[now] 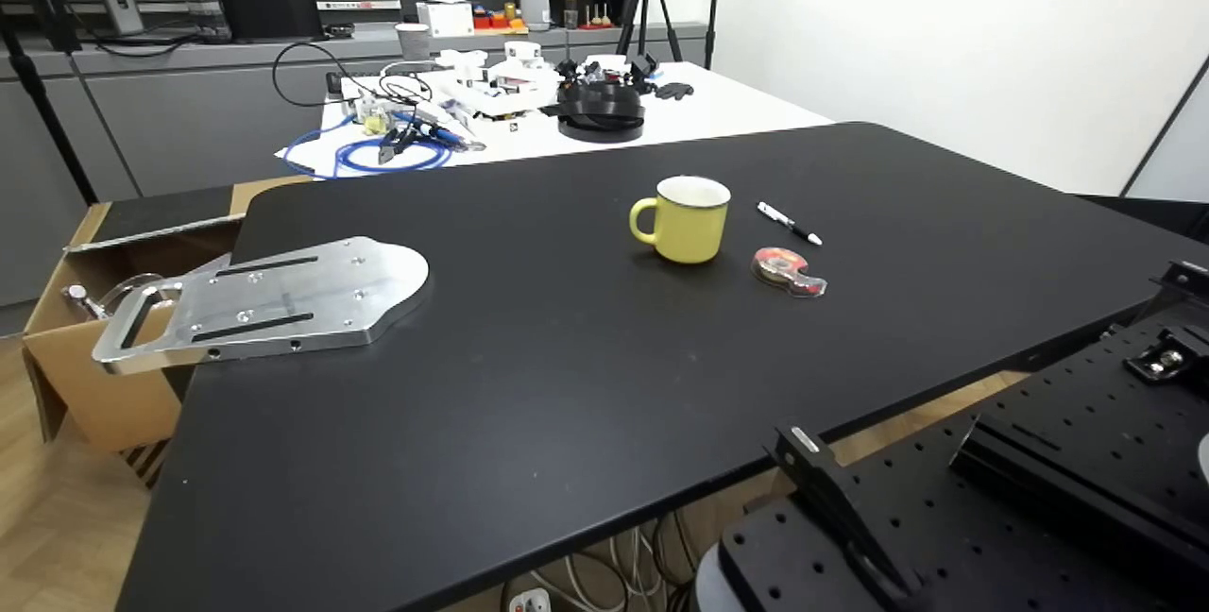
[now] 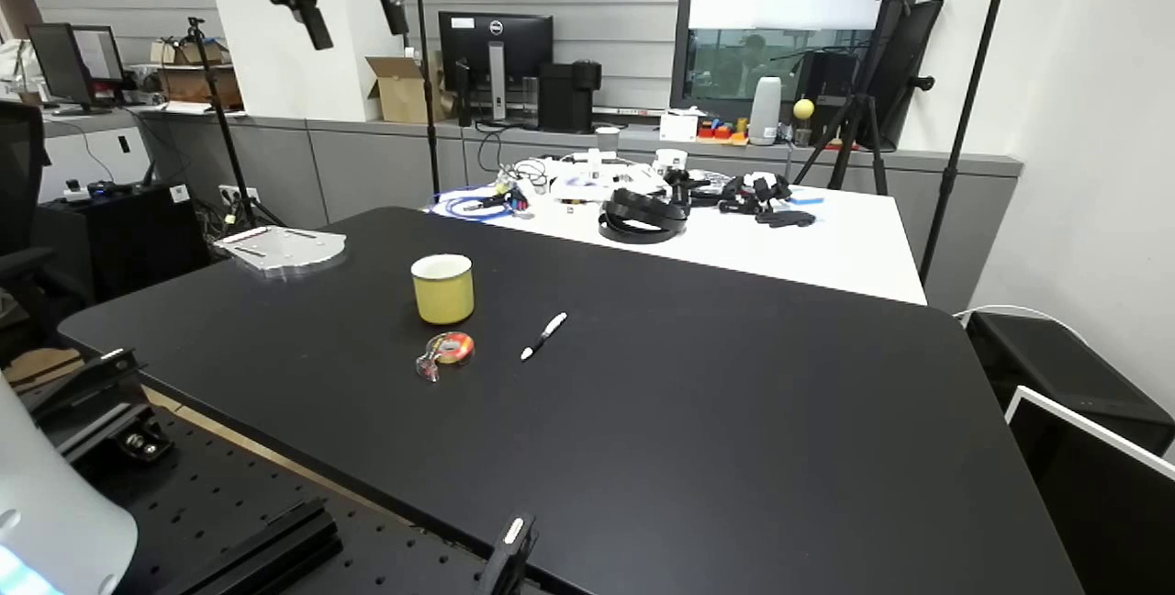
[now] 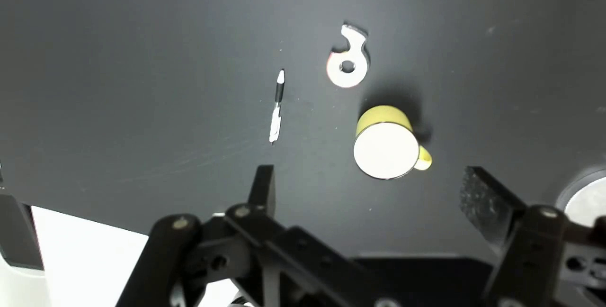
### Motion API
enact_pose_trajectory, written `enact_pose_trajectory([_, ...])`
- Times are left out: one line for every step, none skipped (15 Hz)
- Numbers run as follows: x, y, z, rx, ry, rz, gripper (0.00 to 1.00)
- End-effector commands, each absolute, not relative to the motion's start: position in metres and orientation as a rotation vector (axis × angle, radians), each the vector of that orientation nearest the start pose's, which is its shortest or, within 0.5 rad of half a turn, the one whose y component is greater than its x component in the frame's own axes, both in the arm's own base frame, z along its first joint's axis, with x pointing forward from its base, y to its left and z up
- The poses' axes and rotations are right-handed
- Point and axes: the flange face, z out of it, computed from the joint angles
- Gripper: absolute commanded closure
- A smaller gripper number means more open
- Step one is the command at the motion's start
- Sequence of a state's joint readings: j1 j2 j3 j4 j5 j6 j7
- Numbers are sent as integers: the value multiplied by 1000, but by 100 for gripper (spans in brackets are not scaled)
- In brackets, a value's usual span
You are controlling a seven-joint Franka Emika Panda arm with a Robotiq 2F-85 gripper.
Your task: Put the pen in the mug
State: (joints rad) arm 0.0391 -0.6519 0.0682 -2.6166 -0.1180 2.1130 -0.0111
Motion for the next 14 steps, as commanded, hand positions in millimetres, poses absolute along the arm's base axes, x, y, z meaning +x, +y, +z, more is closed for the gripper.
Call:
enact_pose_trajectory([405,-14,478,-3260,-245,-304,0])
enact_pose_trajectory([416,-27,477,-3263,-239,-330,0])
enact_pose_trajectory([428,-38,475,-3266,-190,-365,0])
enact_pose_trajectory([440,-48,473,-3263,-127,-408,0])
enact_pose_trajectory([453,-58,469,-3260,-58,-462,0])
enact_pose_trajectory([466,-66,466,-3255,-10,-505,0])
enact_pose_trajectory([478,-73,461,-3249,38,-540,0])
enact_pose_trajectory([492,-81,454,-3237,85,-559,0])
enact_pose_trajectory([505,-87,447,-3226,127,-556,0])
enact_pose_trajectory([517,-91,438,-3220,172,-550,0])
enact_pose_trajectory([529,-95,427,-3219,211,-533,0])
enact_pose_trajectory([541,-97,414,-3222,245,-504,0])
enact_pose_trajectory([551,-98,402,-3222,272,-476,0])
enact_pose_trajectory([561,-96,387,-3222,290,-441,0])
